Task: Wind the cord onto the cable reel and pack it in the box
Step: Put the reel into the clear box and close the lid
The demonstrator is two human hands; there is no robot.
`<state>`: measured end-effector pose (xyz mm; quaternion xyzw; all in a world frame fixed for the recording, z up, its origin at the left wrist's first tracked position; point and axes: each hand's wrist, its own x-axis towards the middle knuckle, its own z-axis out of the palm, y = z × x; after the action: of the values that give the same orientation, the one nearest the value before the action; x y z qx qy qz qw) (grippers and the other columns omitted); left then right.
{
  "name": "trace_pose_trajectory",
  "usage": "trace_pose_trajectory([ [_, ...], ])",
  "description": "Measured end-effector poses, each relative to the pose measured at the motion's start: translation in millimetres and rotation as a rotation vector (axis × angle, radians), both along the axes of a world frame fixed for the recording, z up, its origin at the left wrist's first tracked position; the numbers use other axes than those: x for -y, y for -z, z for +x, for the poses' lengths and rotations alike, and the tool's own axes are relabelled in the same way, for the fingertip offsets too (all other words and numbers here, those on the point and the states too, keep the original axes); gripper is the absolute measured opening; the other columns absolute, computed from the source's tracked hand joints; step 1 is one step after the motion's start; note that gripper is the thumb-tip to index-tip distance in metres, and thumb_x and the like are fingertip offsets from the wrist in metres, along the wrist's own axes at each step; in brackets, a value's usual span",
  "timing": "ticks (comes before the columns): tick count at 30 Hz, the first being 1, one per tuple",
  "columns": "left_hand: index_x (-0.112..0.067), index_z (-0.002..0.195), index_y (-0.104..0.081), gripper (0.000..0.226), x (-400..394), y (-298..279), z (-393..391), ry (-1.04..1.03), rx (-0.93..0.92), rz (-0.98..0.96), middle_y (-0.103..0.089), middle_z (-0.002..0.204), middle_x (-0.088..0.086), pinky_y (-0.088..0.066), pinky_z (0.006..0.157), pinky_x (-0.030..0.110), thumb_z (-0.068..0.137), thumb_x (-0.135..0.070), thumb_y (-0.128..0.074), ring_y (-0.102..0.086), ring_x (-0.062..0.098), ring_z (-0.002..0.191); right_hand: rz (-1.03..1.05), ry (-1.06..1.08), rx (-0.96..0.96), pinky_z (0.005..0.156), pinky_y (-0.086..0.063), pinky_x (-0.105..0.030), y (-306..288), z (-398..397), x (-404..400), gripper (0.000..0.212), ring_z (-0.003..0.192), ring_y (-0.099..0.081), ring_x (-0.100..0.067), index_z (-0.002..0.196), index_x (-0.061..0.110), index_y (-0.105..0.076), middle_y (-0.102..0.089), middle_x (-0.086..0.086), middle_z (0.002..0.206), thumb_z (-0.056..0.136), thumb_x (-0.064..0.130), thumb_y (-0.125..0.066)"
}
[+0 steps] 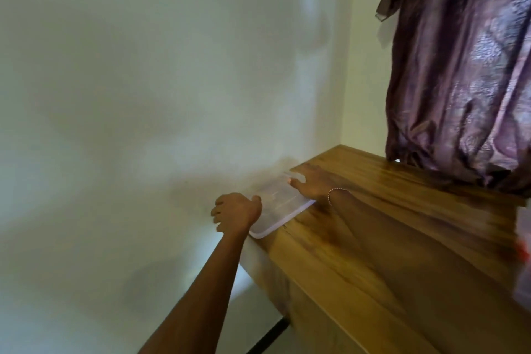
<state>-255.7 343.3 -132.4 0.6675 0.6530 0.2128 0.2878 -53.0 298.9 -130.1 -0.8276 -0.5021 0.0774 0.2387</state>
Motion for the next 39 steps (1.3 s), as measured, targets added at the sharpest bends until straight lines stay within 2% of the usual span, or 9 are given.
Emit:
trace_pose_trajectory([
  [6, 0.003, 0.093, -0.068, 0.038, 1.8, 6.1, -8.7, 0.199, -0.004, 0.183, -0.072, 0.103, 0.021, -0.053, 0.083, 0.035, 0.094, -0.034, -0.063, -0.068, 0.036, 0.099, -0.027, 0.014, -0.062, 0.108, -0.041, -0.043, 19.4, -0.3, -16.8, 0.076, 0.133, -0.045, -0.031, 0.149, 0.014, -0.034, -0.041, -0.009, 0.153, 0.092, 0.062, -0.047],
  [12, 0.013, 0.141, -0.035, 0.080, 22.8, -18.2, 14.7, 0.059, -0.023, 0.209, -0.046, 0.140, 0.028, -0.043, 0.107, 0.051, 0.093, -0.045, -0.060, -0.049, 0.043, 0.128, 0.304, 0.168, -0.307, 0.080, -0.045, -0.032, -5.0, 21.4, 10.4, 0.041, 0.113, -0.054, -0.028, 0.106, 0.019, -0.065, -0.062, -0.006, 0.110, 0.092, 0.057, -0.052],
  [18, 0.003, 0.142, -0.044, 0.065, 43.7, -55.9, 52.0, 0.041, 0.718, 0.179, -0.055, 0.139, 0.023, -0.048, 0.097, 0.043, 0.103, -0.049, -0.048, -0.058, 0.039, 0.121, 0.472, 0.449, -0.444, 0.085, -0.045, -0.035, -62.9, 49.0, 77.3, 0.074, 0.094, -0.057, -0.030, 0.101, 0.004, -0.067, -0.065, -0.016, 0.112, 0.097, 0.064, -0.024],
  [22, 0.001, 0.093, -0.065, 0.069, 55.4, -81.1, 76.8, 0.101, 1.188, -0.163, -0.074, 0.074, 0.012, -0.051, 0.076, 0.036, 0.106, -0.056, -0.028, -0.065, 0.033, 0.080, 0.795, 0.409, -0.914, 0.088, -0.046, -0.037, -102.5, 57.3, 142.6, 0.074, 0.088, -0.059, -0.025, 0.093, 0.008, -0.069, -0.064, -0.010, 0.094, 0.096, 0.067, -0.024],
  [24, 0.004, 0.106, -0.066, 0.073, 65.4, -89.6, 90.0, 0.192, 1.307, -0.284, -0.071, 0.058, 0.008, -0.044, 0.065, 0.032, 0.103, -0.061, -0.031, -0.059, 0.023, 0.063, 0.892, 0.334, -1.086, 0.086, -0.049, -0.038, -119.1, 59.5, 184.9, 0.074, 0.095, -0.063, -0.028, 0.108, 0.009, -0.067, -0.069, -0.012, 0.103, 0.094, 0.069, -0.027],
  [27, -0.011, 0.123, -0.064, 0.066, 87.8, -101.7, 107.2, 0.270, 1.412, -0.411, -0.074, 0.100, 0.006, -0.050, 0.076, 0.033, 0.092, -0.068, -0.050, -0.063, 0.017, 0.075, 0.961, 0.225, -1.254, 0.078, -0.053, -0.034, -138.7, 62.9, 248.7, 0.072, 0.083, -0.067, -0.024, 0.100, 0.009, -0.068, -0.073, -0.011, 0.086, 0.089, 0.074, -0.037],
  [32, -0.014, 0.053, -0.059, 0.059, 136.4, -120.9, 151.3, 0.666, 1.486, -0.577, -0.078, 0.100, 0.015, -0.044, 0.104, 0.035, 0.096, -0.054, -0.055, -0.071, 0.018, 0.104, 0.967, 0.311, -1.127, 0.062, -0.047, -0.034, -150.9, 73.5, 332.9, 0.035, 0.060, -0.054, -0.018, 0.097, 0.008, -0.065, -0.056, -0.004, 0.071, 0.096, 0.042, -0.055],
  [35, -0.011, 0.096, -0.071, 0.019, 180.3, -135.4, 178.4, 0.782, 1.465, -0.593, -0.073, 0.100, 0.008, -0.057, 0.079, 0.028, 0.098, -0.029, -0.064, -0.074, 0.009, 0.081, 1.025, 0.429, -1.051, 0.055, -0.055, -0.028, -148.2, 76.2, 380.5, 0.008, 0.066, -0.059, -0.019, 0.088, 0.005, -0.060, -0.056, -0.009, 0.082, 0.095, 0.006, -0.055],
  [39, -0.006, 0.115, -0.064, 0.021, 233.3, -127.5, 209.2, 0.885, 1.229, -0.702, -0.071, 0.102, 0.015, -0.055, 0.097, 0.046, 0.094, -0.005, -0.066, -0.067, 0.030, 0.096, 1.010, 0.629, -0.866, 0.068, -0.061, -0.038, -135.5, 78.2, 449.2, 0.018, 0.079, -0.070, -0.031, 0.107, -0.008, -0.062, -0.069, -0.022, 0.098, 0.089, -0.004, -0.060],
])
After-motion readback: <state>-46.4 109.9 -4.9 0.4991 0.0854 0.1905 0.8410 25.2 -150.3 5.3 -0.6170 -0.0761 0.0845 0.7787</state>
